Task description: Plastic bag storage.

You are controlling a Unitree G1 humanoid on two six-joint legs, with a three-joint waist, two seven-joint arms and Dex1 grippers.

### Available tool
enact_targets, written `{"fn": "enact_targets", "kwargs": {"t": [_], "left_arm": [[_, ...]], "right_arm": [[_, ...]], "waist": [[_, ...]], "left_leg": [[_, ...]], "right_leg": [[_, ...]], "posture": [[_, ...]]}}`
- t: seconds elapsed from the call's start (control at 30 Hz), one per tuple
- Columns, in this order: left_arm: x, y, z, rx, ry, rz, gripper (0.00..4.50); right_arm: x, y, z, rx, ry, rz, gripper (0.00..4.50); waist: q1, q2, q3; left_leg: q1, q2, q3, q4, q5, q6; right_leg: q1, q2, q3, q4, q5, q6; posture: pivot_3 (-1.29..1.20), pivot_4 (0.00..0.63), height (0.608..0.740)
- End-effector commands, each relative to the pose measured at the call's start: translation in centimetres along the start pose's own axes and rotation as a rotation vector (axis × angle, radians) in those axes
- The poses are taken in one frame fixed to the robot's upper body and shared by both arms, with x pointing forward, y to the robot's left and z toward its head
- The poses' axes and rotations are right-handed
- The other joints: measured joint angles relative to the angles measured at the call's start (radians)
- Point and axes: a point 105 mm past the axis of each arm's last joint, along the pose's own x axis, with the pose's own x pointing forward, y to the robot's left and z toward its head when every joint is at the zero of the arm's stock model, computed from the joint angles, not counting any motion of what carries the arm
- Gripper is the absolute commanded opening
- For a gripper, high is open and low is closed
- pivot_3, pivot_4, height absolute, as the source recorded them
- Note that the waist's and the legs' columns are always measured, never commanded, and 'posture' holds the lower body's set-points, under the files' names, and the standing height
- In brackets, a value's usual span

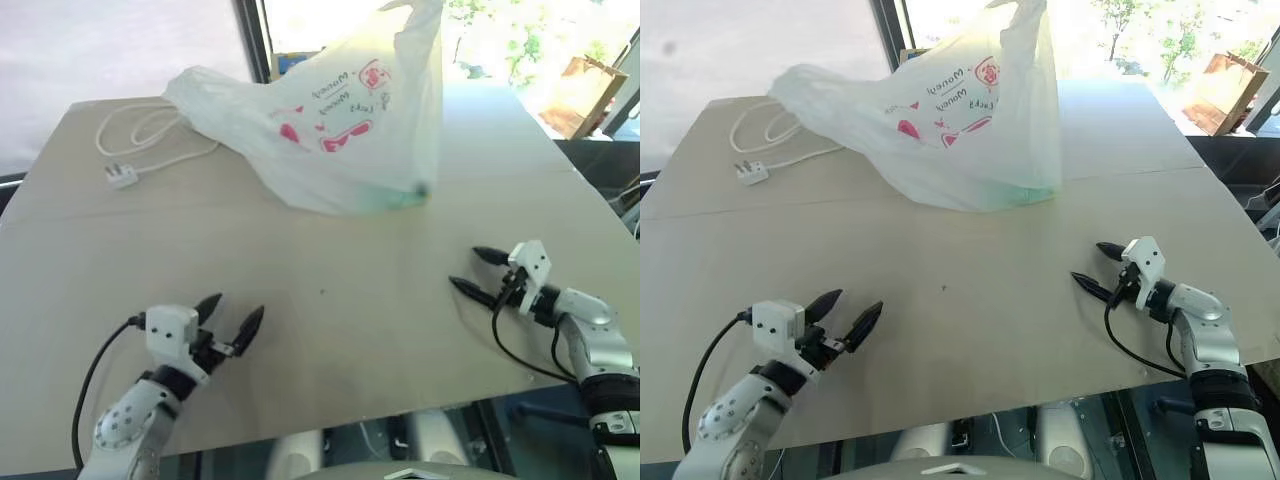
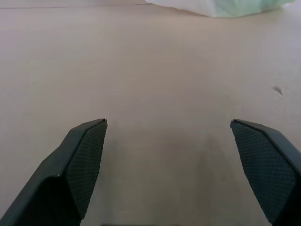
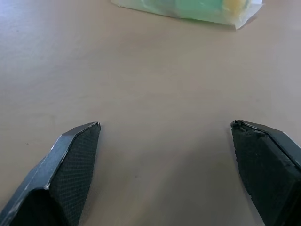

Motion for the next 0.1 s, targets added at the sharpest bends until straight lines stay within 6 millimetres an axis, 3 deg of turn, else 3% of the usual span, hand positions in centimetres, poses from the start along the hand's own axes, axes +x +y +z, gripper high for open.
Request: {"fn": "enact_targets", "kwargs": {"t": [0.03, 0.1], "left_arm": [[-0.08, -0.59, 0.99, 0.065, -0.045, -0.011, 4.45], [-0.17, -1.03, 1.14, 0.076, -0.058, -0.038, 4.45]], "right_arm": [[-0.17, 0.05, 0.85, 0.007, -0.053, -0.008, 4.50], [-0.09, 0.26, 0.96, 0.023, -0.062, 0.001, 4.50]], "waist": [[0.001, 0.000, 0.000], [0.001, 0.000, 0.000]], "left_leg": [[0.000, 0.000, 0.000, 0.000, 0.000, 0.000], [0.000, 0.000, -0.001, 0.000, 0.000, 0.000]], "right_leg": [[0.000, 0.000, 0.000, 0.000, 0.000, 0.000], [0.000, 0.000, 0.000, 0.000, 0.000, 0.000]], "posture": [[0.00, 0.150, 0.740], [0.00, 0.150, 0.740]]}}
